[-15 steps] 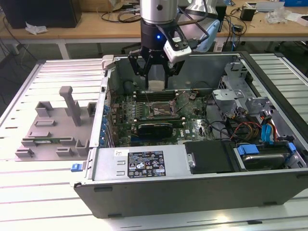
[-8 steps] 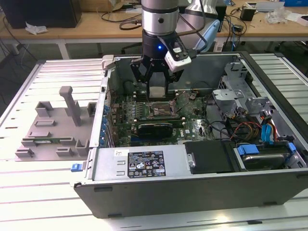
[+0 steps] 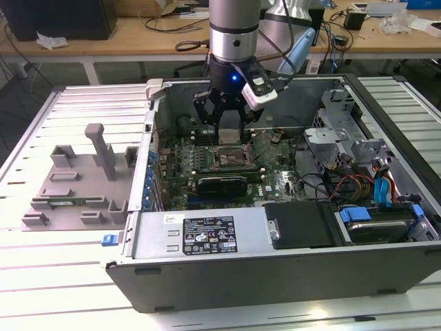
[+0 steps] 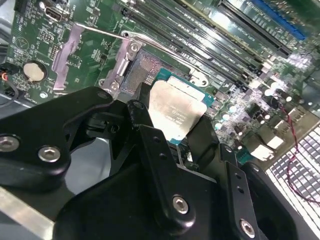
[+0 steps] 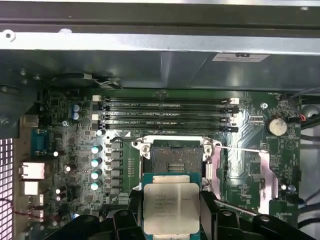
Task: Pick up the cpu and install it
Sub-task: 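Pick up the cpu and move it towards the insertion slot, then place the cpu into insertion slot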
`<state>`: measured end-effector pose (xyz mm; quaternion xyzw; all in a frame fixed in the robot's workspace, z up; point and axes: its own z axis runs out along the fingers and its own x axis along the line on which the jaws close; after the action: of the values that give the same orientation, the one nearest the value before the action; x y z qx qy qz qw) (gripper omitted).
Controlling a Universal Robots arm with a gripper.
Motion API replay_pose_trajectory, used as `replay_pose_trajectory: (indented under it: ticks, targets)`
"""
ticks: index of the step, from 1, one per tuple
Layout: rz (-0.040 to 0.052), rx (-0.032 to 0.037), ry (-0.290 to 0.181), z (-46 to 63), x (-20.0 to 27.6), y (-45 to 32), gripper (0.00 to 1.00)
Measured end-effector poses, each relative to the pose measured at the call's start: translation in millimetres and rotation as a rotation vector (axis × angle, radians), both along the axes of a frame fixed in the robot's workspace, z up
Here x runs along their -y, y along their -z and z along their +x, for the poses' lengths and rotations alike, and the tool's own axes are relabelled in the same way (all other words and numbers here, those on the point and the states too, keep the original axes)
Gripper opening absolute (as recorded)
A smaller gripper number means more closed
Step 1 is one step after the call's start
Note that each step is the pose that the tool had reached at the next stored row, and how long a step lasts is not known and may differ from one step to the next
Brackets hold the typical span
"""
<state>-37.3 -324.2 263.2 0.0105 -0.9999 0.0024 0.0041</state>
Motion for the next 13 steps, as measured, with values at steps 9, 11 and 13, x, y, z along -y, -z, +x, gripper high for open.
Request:
replay_pose_trajectory:
  ticks: [9, 11, 13]
  targets:
    - [-0.0004, 0.0044, -0.024, 0.0, -1.7, 16.5, 0.54]
    - [-0.0002, 0.0044, -0.024, 0.0, -1.7, 16.8, 0.54]
    - [-0.0002, 0.0044, -0.024, 0.0, -1.7, 16.8, 0.54]
